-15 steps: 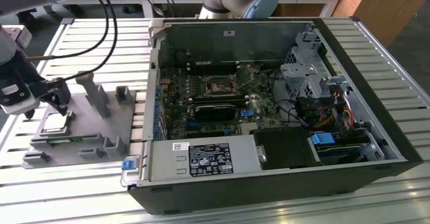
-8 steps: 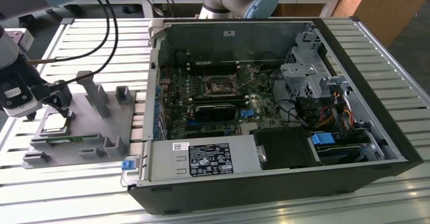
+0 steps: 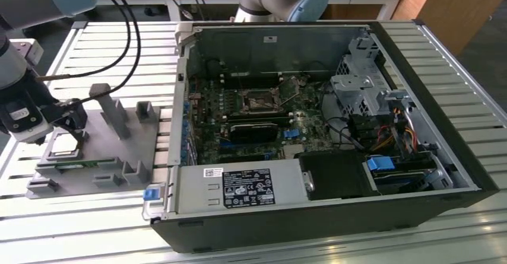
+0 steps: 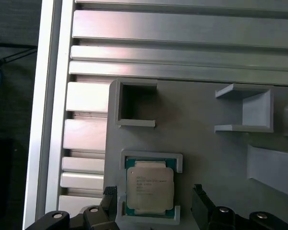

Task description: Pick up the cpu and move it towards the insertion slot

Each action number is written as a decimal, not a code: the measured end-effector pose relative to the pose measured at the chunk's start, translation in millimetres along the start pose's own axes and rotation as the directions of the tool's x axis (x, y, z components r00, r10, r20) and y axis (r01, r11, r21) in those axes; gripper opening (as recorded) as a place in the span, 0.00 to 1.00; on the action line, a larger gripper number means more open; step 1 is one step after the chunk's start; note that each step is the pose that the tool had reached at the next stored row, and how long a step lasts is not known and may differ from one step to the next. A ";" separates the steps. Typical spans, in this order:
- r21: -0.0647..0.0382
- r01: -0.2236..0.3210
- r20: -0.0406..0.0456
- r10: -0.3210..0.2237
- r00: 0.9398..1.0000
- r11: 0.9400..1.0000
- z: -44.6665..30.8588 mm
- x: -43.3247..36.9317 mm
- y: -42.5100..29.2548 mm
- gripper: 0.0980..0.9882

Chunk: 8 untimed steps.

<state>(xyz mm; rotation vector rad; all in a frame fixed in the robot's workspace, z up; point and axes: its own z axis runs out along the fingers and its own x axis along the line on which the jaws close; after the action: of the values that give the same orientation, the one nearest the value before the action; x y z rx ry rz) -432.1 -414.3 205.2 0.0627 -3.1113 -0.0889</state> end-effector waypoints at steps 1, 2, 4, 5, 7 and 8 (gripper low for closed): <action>0.000 0.000 0.000 0.000 1.000 1.000 1.4 0.0 -0.1 0.70; 0.000 0.000 0.000 0.000 1.000 1.000 2.7 -0.1 -0.1 0.70; 0.000 0.000 0.000 0.000 1.000 1.000 5.3 -0.1 -0.3 0.70; 0.000 0.000 0.000 0.000 1.000 1.000 6.7 -0.2 -0.4 0.70; 0.000 0.000 0.000 0.000 1.000 1.000 9.0 -0.2 -0.5 0.70; 0.000 0.000 0.000 0.000 1.000 1.000 10.1 -0.2 -0.6 0.70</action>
<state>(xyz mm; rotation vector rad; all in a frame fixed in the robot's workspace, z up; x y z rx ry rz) -432.2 -414.4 195.1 0.0628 -3.1112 -0.0889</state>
